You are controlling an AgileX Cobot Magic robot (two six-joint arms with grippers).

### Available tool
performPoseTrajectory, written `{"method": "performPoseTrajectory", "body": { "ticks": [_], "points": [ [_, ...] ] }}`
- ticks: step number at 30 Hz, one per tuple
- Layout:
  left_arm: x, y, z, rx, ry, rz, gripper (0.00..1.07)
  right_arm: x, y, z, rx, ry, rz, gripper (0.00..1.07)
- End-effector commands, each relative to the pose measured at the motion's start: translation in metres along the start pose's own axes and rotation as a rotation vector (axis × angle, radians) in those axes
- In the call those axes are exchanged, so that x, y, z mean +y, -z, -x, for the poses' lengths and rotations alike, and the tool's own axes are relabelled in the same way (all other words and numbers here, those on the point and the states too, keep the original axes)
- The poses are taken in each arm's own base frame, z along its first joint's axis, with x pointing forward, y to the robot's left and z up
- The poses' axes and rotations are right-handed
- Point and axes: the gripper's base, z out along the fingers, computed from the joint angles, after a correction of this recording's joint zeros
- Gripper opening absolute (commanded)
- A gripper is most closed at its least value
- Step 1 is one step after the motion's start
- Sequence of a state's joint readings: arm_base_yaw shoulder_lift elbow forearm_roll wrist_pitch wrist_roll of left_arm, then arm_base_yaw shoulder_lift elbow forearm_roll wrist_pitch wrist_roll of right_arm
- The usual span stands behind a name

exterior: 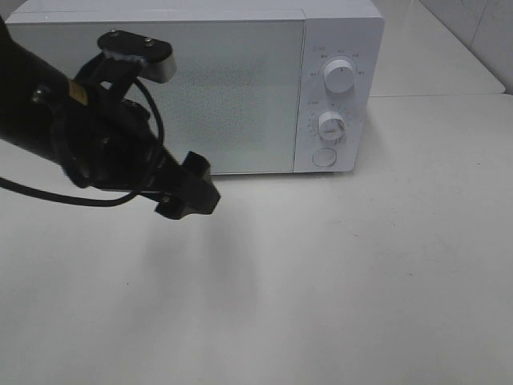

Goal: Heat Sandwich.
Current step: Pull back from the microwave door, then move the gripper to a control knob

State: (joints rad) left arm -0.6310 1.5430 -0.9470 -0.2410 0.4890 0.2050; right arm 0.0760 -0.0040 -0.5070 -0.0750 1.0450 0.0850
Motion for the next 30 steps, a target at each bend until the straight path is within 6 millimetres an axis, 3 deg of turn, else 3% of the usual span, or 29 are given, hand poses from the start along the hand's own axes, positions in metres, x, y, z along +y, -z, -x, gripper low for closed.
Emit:
{"method": "performPoseTrajectory", "body": {
  "ticks": [1, 6, 15, 20, 24, 30],
  "points": [
    [0.017, 0.017, -0.008, 0.068, 0.058, 0.016, 1.04, 0.0, 0.003, -0.002, -0.036, -0.003, -0.006, 0.76],
    [0.043, 0.038, -0.016, 0.105, 0.168, 0.05, 1.04, 0.0, 0.003, -0.002, -0.036, -0.003, -0.006, 0.76],
    [0.1, 0.087, -0.047, 0.201, 0.37, 0.166, 1.04, 0.0, 0.003, -0.002, -0.036, -0.003, -0.006, 0.76],
    [0.114, 0.099, -0.055, 0.2, 0.429, 0.203, 1.04, 0.0, 0.003, -0.002, -0.036, -0.003, -0.006, 0.76],
    [0.134, 0.121, -0.075, 0.218, 0.59, 0.253, 1.04, 0.0, 0.003, -0.002, -0.036, -0.003, -0.006, 0.76],
    [0.131, 0.139, -0.091, 0.204, 0.653, 0.298, 1.04, 0.0, 0.003, -0.002, -0.036, -0.003, -0.006, 0.76]
  ]
}}
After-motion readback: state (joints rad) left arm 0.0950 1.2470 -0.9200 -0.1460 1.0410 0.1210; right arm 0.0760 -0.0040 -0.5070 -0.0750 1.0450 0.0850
